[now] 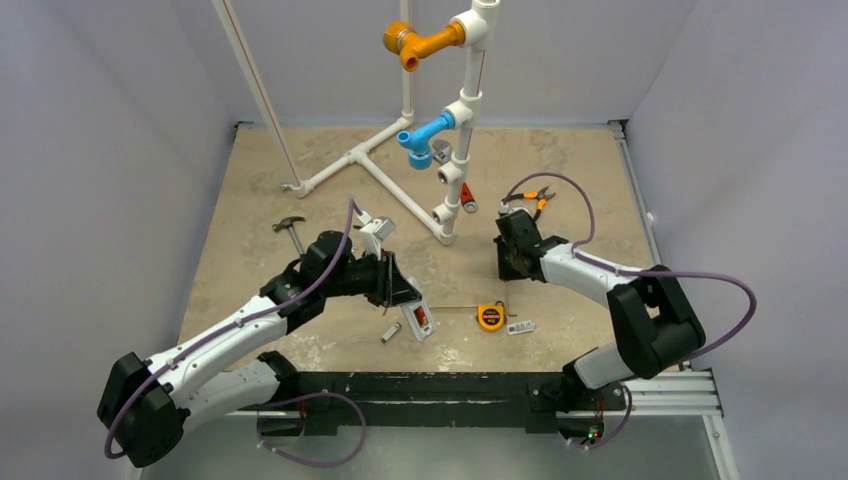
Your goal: Load the batteries into the remote control
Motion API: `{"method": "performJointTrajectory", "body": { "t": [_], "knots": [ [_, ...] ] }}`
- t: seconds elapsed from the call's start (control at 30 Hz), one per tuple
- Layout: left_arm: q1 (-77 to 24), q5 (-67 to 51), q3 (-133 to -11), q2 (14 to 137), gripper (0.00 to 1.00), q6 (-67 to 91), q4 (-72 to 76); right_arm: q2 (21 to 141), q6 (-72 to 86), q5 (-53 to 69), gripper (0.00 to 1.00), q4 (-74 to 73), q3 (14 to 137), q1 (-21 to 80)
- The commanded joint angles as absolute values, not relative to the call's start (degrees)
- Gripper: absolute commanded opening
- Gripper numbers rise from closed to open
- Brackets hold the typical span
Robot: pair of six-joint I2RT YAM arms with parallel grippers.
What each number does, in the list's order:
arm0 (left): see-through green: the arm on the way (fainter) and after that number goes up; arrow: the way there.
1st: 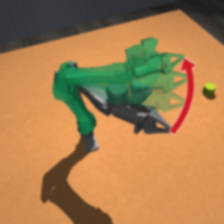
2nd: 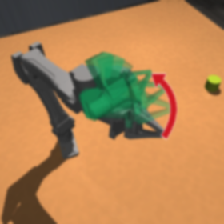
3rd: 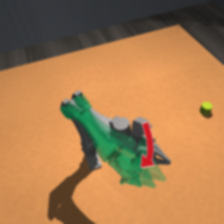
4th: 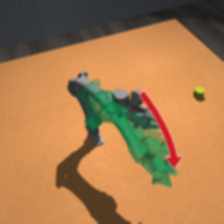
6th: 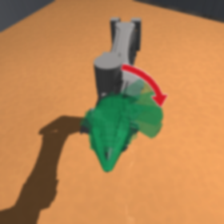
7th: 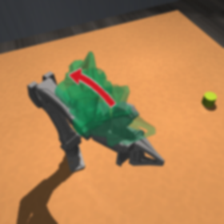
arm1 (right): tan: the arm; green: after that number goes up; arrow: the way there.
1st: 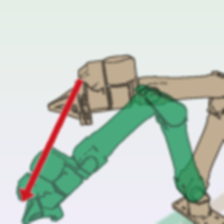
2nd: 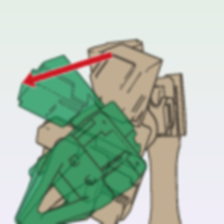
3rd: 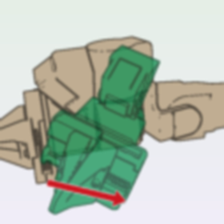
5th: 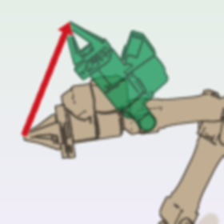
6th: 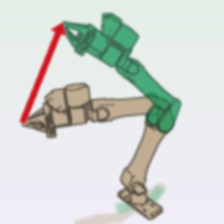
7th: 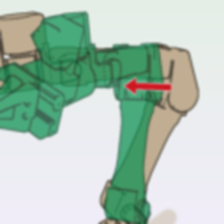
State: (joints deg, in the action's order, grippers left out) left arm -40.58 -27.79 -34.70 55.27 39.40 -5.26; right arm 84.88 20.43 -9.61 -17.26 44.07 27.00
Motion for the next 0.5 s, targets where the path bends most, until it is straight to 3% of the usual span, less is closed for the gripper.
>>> {"method": "performJointTrajectory", "body": {
  "t": [0.0,0.17,0.33,0.47],
  "knots": [
    [-40.7,-28.7,-37.2,55.2,0.00,39.2,-2.3,83.3,23.9,-14.7,0.00,-17.7,43.0,27.6],
    [-40.7,-28.6,-37.1,55.2,0.00,39.6,-1.7,86.7,24.0,-16.5,0.00,-21.5,46.9,29.1],
    [-40.7,-27.8,-36.4,54.1,0.00,39.7,-1.9,87.6,24.5,-17.3,0.15,-22.6,47.3,29.9],
    [-40.7,-27.9,-36.2,54.3,0.00,39.9,-1.6,87.8,24.6,-17.4,0.20,-22.6,47.0,30.1]
  ]
}}
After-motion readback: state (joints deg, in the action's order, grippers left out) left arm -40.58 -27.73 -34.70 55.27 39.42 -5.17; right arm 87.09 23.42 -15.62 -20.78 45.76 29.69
